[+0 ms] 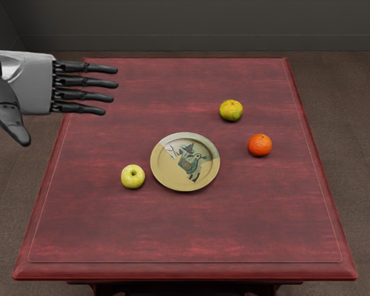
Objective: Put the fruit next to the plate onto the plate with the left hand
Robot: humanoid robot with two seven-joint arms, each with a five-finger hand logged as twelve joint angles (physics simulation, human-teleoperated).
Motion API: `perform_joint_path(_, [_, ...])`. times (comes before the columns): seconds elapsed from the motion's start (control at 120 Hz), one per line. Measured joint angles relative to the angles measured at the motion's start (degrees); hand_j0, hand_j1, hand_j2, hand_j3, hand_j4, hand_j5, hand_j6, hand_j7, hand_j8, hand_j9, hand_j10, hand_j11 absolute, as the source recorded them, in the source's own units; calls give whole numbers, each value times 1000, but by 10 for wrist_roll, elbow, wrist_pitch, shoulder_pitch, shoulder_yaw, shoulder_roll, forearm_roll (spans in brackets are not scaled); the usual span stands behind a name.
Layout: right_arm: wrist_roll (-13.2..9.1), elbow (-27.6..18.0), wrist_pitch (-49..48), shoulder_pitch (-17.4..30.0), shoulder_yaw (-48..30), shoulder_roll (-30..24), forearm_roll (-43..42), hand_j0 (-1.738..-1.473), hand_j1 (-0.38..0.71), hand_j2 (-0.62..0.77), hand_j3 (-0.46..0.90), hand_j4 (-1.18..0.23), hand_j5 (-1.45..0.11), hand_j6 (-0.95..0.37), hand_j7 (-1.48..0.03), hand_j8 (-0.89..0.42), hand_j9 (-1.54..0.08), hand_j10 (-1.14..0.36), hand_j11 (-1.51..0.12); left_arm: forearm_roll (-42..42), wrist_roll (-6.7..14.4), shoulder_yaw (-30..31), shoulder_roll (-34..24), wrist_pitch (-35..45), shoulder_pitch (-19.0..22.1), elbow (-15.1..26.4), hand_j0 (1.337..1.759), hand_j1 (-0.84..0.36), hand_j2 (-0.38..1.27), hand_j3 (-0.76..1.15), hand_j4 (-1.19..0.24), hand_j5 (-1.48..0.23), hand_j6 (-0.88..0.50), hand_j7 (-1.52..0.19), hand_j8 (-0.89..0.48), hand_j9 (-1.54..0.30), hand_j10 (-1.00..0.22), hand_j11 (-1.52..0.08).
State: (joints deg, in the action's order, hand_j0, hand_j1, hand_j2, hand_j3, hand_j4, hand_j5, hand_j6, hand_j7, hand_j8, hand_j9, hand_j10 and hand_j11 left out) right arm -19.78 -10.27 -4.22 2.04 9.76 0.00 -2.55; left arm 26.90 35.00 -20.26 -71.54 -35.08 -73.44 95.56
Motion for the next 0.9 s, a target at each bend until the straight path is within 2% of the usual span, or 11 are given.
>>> perform_joint_path(0.367, [-1, -1, 1, 0, 2, 0, -2, -1658, -349, 0, 0, 0, 0, 0, 0, 0, 0, 0, 0, -13, 0, -16, -1, 0, -1, 11, 1658, 334, 0, 0, -8, -14, -7, -14, -8, -14, -9, -14])
perform_joint_path(0.45, [-1, -1, 0, -1, 2, 0, -3, -1658, -349, 0, 0, 0, 0, 0, 0, 0, 0, 0, 0, -79, 0, -45, 10, 0, -2, 23, 1658, 331, 1, 0, -11, -18, -11, -18, -11, -18, -12, -18])
perform_joint_path(0.575, [-1, -1, 1, -1, 3, 0, -3, -1658, -349, 0, 0, 0, 0, 0, 0, 0, 0, 0, 0, -247, 0, -73, 121, 5, 4, 40, 1658, 327, 3, 0, -17, -24, -17, -24, -17, -24, -18, -24])
perform_joint_path(0.683, [-1, -1, 1, -1, 3, 0, -4, -1658, -349, 0, 0, 0, 0, 0, 0, 0, 0, 0, 0, -375, 0, -79, 153, 39, 15, 45, 1658, 324, 4, 0, -21, -27, -21, -27, -21, -27, -21, -27])
perform_joint_path(0.758, [-1, -1, 1, -1, 3, 0, -4, -1658, -349, 0, 0, 0, 0, 0, 0, 0, 0, 0, 0, -454, 0, -80, 200, 76, 53, 46, 1658, 323, 4, 0, -22, -29, -23, -29, -23, -29, -23, -29])
perform_joint_path(0.9, [-1, 0, 1, -1, 4, 0, -5, -1658, -349, 0, 0, 0, 0, 0, 0, 0, 0, 0, 0, -590, 0, -81, 236, 146, 87, 47, 1658, 316, 6, 0, -29, -36, -30, -36, -30, -36, -29, -36])
